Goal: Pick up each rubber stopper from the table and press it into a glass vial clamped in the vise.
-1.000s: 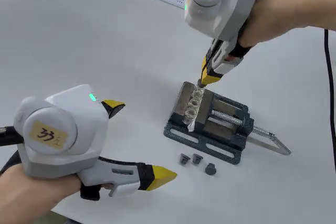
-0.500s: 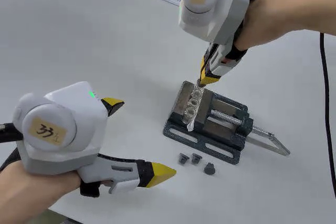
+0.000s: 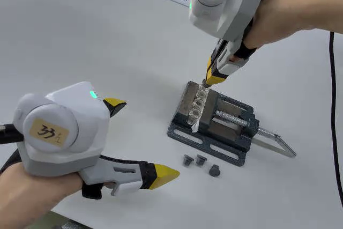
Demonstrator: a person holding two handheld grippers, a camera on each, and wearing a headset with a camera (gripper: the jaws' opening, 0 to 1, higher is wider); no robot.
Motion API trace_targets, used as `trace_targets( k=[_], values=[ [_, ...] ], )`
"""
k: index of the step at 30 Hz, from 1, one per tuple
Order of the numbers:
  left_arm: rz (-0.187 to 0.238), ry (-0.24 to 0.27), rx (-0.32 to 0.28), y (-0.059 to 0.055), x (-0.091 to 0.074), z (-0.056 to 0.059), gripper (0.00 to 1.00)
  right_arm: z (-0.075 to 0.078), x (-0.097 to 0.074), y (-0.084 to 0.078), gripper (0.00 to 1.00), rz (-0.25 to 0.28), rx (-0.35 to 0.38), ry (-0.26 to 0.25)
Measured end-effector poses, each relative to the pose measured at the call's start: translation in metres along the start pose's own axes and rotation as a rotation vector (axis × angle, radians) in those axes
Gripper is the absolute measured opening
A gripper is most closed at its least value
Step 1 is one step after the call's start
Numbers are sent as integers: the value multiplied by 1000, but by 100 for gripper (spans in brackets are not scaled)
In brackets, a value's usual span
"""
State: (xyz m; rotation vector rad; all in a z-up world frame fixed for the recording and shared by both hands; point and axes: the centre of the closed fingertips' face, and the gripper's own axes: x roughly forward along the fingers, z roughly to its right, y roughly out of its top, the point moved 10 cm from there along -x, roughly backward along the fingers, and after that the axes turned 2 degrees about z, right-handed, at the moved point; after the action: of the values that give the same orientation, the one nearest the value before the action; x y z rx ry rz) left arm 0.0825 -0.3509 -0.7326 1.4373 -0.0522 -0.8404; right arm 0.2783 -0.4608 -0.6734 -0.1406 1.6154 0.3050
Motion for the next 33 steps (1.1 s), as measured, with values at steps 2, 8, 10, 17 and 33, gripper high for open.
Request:
trace_targets(
  k=[2, 8, 10, 17, 33],
  values=[
    [0, 4, 3, 0, -2, 0, 94, -1, 0, 2, 0, -12, -11, -2],
    [5, 15, 2, 0, -6, -1, 94, -1, -2, -4, 0, 20, 35, 21],
    [6, 18, 10, 2, -6, -1, 94, 0, -3, -8, 0, 48, 62, 29],
    [10, 15, 20, 8, -6, 1, 94, 0, -2, -11, 0, 75, 58, 26],
    [9, 16, 35, 7, -10, 1, 94, 0, -3, -10, 0, 111, 32, 25]
  ],
)
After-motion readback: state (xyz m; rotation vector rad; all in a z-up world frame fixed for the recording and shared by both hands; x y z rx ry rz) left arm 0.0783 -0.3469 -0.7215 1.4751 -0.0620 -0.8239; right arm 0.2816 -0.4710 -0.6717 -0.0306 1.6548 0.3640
